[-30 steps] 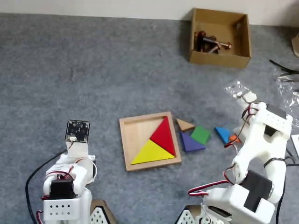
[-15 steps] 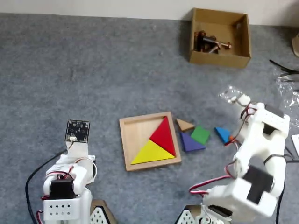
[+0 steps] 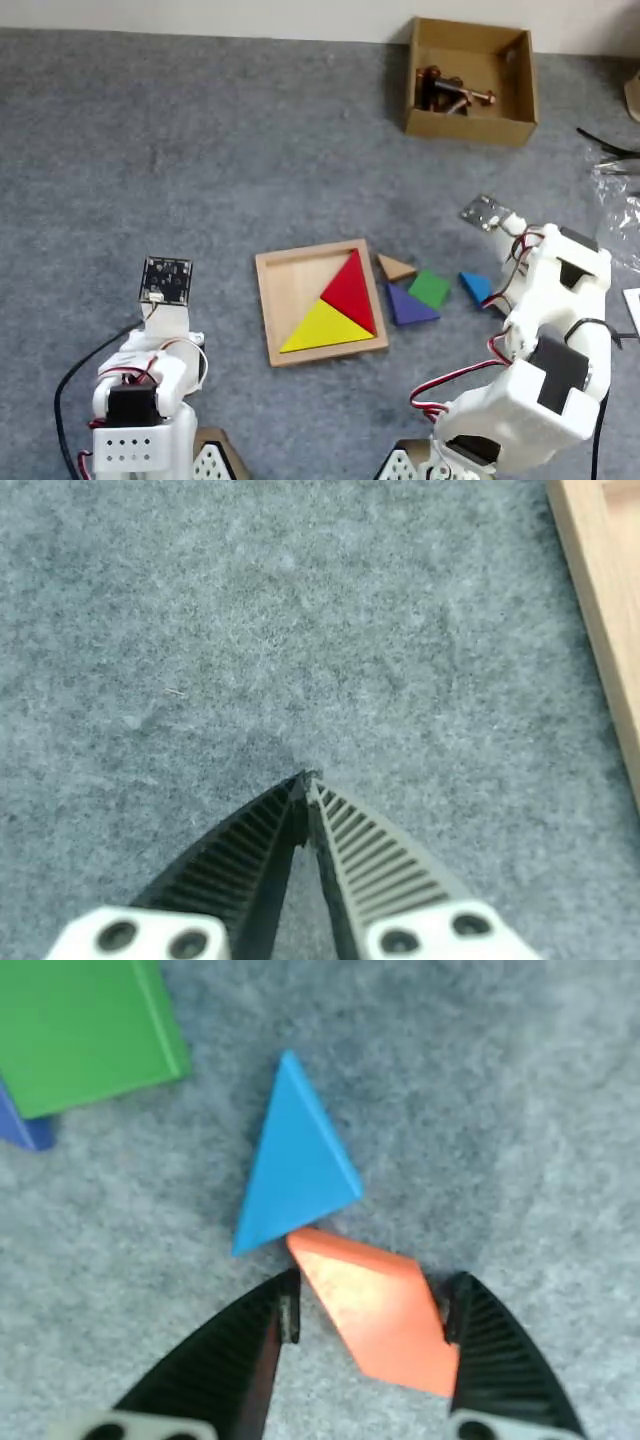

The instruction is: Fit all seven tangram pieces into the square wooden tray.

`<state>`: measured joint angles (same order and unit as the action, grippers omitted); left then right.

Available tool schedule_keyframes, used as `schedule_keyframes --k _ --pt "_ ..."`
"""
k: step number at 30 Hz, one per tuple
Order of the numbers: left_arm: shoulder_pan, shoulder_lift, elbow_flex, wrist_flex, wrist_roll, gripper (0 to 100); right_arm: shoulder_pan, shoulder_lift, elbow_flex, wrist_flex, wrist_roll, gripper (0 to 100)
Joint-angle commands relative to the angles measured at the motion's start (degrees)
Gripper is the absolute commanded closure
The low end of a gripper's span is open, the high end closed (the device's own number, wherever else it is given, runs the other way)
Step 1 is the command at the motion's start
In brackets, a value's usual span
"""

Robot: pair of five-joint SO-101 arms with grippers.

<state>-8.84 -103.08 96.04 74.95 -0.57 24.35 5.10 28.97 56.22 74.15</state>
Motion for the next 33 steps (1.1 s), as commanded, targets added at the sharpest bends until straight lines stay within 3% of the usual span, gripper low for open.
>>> schedule_keyframes --k 1,9,19,25,33 --pt "-0.6 0.1 1.2 0.3 0.3 99 1.8 -0.7 -3.0 -1.0 0.2 85.7" --pt "-0.6 0.1 1.2 0.3 0.3 99 2.7 -0.5 -2.9 -0.8 0.0 95.9" --pt "-0.6 0.1 1.2 0.3 0.3 99 2.4 -0.9 -3.4 -0.3 -13.5 99.5" --pt "-0.6 0.1 1.2 0.3 0.3 99 0.3 -2.9 -8.0 9.9 -22.2 99.5" --pt "-0.6 0.1 1.2 0.3 0.3 99 -8.4 -9.5 -12.5 22.1 -33.1 99.5"
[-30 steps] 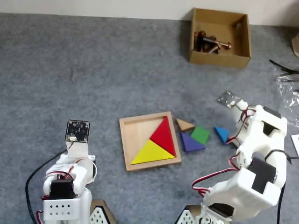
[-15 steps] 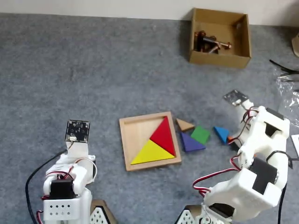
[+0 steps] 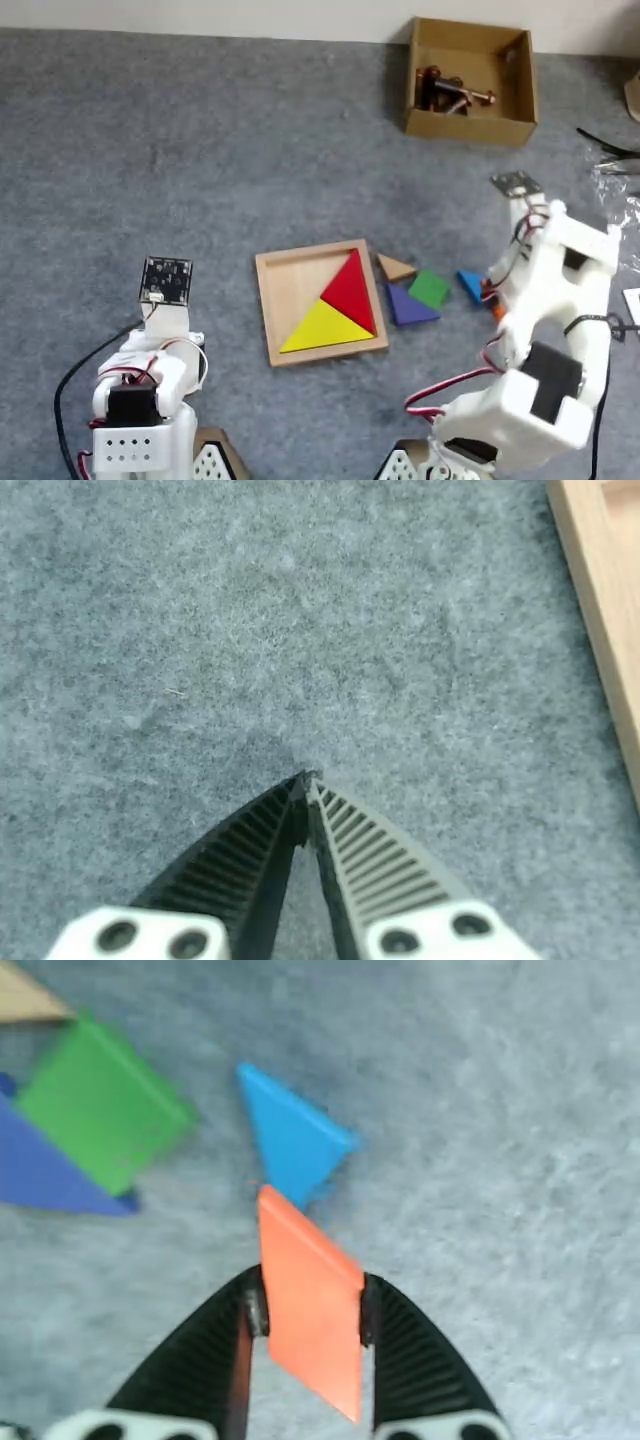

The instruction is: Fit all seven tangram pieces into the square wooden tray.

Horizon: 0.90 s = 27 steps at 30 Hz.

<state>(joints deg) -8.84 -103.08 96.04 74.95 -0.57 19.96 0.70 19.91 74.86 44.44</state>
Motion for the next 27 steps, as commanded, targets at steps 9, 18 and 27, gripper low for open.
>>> schedule_keyframes --k 9,18,27 --pt "-0.6 0.1 1.2 0.3 0.3 99 -16.2 -9.5 -3.7 7.4 -20.9 99.5" --pt "-0.6 0.1 1.2 0.3 0.3 99 -32.6 -9.7 -3.7 7.5 -26.3 99.5" --pt "-0.6 0.1 1.2 0.3 0.3 99 -44.2 -9.7 -3.8 5.7 -26.3 99.5"
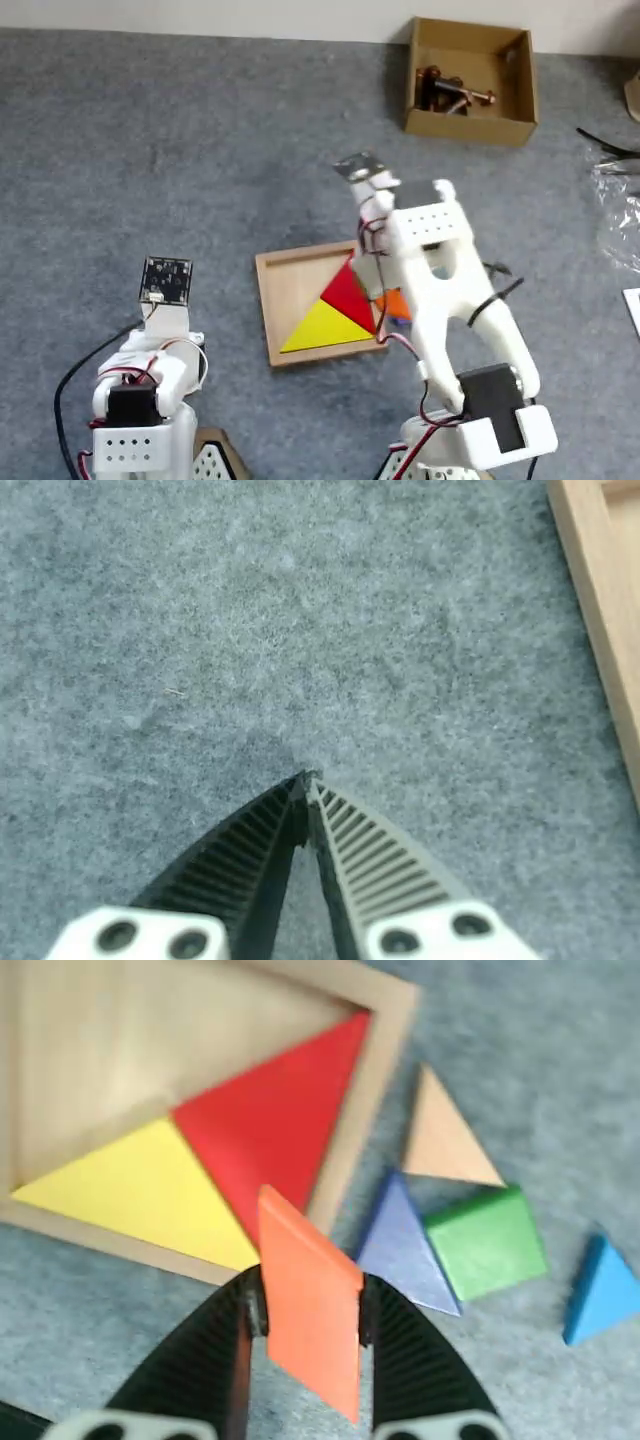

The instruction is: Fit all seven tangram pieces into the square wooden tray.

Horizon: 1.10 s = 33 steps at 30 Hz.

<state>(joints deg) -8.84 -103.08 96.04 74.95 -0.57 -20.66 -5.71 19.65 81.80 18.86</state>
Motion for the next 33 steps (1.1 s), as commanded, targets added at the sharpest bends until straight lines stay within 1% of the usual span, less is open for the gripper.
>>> schedule_keyframes --k 1,8,19,21,26,33 --pt "-0.6 0.1 1.2 0.3 0.3 99 -4.7 -3.3 -3.6 -1.6 -0.7 99.5" --pt "-0.6 0.1 1.2 0.3 0.3 99 -12.8 -3.3 -3.5 -5.7 -0.7 99.5" --pt "-0.6 0.1 1.2 0.3 0.3 99 -17.1 -2.9 -2.9 -13.3 -0.8 99.5" --pt "-0.6 0.1 1.2 0.3 0.3 99 -18.0 -2.8 -2.9 -13.5 -4.0 99.5" --pt "-0.6 0.1 1.2 0.3 0.3 99 -18.9 -2.8 -2.8 -15.9 -18.1 99.5" --pt "-0.6 0.1 1.2 0.3 0.3 99 -18.7 -2.8 -2.8 -15.5 -27.5 99.4"
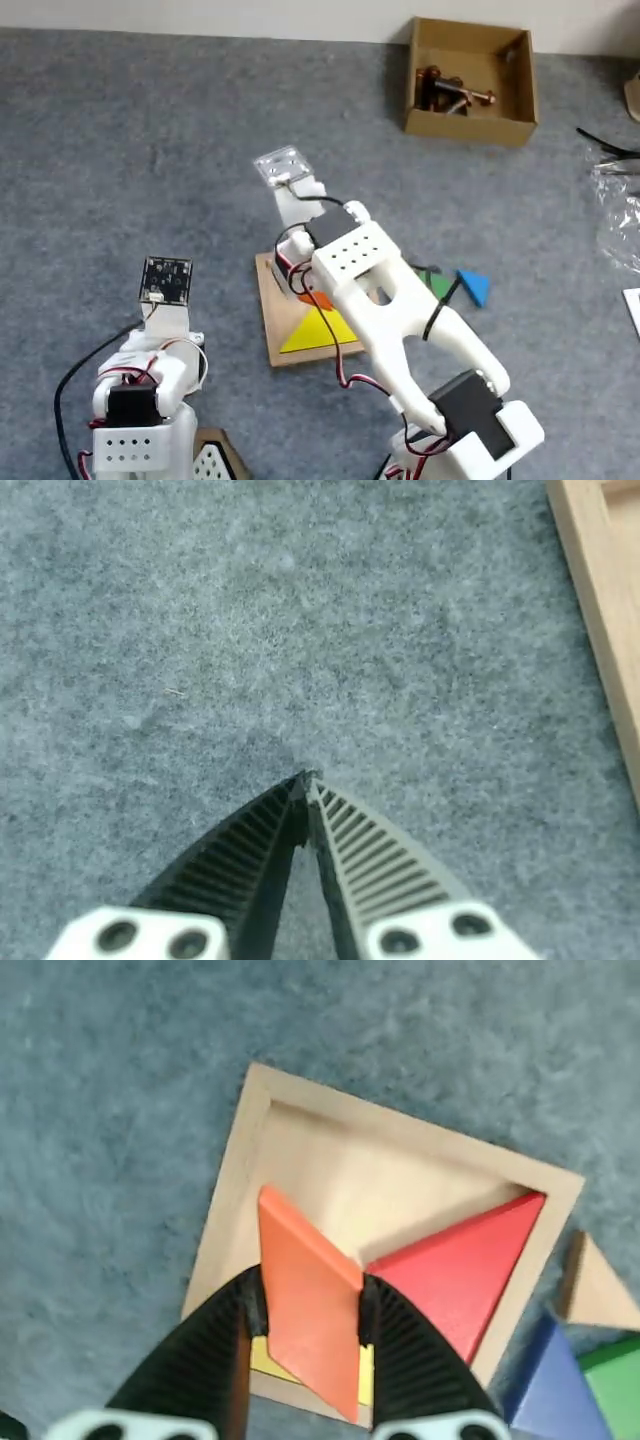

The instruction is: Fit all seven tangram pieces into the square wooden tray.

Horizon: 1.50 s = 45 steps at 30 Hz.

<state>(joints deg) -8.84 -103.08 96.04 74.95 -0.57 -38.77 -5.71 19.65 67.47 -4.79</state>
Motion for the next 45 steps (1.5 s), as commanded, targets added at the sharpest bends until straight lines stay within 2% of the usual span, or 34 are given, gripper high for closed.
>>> schedule_keyframes --k 1,4,15,24,26,30,33,38,45 --pt "-0.6 0.1 1.2 0.3 0.3 99 -0.6 -2.8 -2.8 -1.3 -5.9 99.4" --pt "-0.6 0.1 1.2 0.3 0.3 99 -0.7 -2.8 -2.8 -1.2 -9.9 99.4" --pt "-0.6 0.1 1.2 0.3 0.3 99 -3.3 -2.9 2.3 -1.6 -9.8 99.4" --pt "-0.6 0.1 1.2 0.3 0.3 99 -2.8 -2.9 2.6 -1.5 -9.2 99.4" --pt "-0.6 0.1 1.2 0.3 0.3 99 -2.5 -2.9 2.6 -1.5 -3.4 99.4" --pt "-0.6 0.1 1.2 0.3 0.3 99 -2.2 -2.7 2.8 -1.3 14.0 99.4" --pt "-0.6 0.1 1.2 0.3 0.3 99 -2.2 -2.8 5.3 -1.6 21.8 99.4" --pt "-0.6 0.1 1.2 0.3 0.3 99 -2.3 -2.9 9.1 -6.3 27.9 99.4" --pt "-0.6 0.1 1.2 0.3 0.3 99 -2.3 -2.9 9.8 -6.5 33.4 99.4"
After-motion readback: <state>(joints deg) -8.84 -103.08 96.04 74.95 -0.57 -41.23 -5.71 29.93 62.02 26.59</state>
